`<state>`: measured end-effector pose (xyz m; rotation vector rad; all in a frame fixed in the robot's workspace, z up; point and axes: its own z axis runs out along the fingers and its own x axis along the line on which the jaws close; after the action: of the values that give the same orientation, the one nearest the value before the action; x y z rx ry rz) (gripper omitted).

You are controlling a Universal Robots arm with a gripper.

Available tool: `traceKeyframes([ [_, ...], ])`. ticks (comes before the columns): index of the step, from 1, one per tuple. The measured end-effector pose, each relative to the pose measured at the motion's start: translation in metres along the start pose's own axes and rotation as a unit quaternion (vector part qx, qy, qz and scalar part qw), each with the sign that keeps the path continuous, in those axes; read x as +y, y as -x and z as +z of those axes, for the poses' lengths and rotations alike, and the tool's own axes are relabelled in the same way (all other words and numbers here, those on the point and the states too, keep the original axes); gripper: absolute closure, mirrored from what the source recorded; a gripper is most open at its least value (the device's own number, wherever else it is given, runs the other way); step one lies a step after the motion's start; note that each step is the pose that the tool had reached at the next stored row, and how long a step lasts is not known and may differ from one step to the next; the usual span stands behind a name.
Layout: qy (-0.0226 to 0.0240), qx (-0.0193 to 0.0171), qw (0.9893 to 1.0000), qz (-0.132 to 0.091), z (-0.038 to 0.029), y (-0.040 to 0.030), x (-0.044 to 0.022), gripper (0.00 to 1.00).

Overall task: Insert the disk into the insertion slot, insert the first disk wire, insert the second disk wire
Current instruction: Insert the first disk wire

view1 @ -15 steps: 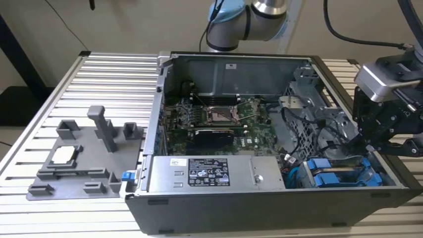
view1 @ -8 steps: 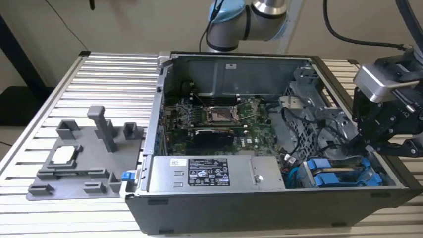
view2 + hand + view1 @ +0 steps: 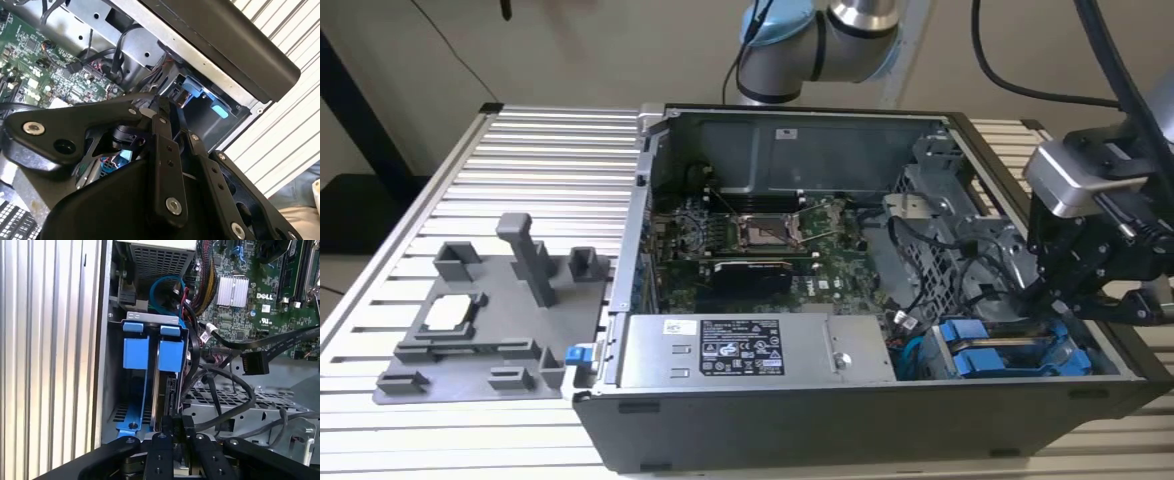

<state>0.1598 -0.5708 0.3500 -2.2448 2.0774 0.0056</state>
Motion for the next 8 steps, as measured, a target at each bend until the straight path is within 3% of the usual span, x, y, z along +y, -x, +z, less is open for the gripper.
traceKeyframes([
  [8,-0.0009,0.0010,0.9999,0.016,0.0044,-0.0003,0.0003,0.81],
])
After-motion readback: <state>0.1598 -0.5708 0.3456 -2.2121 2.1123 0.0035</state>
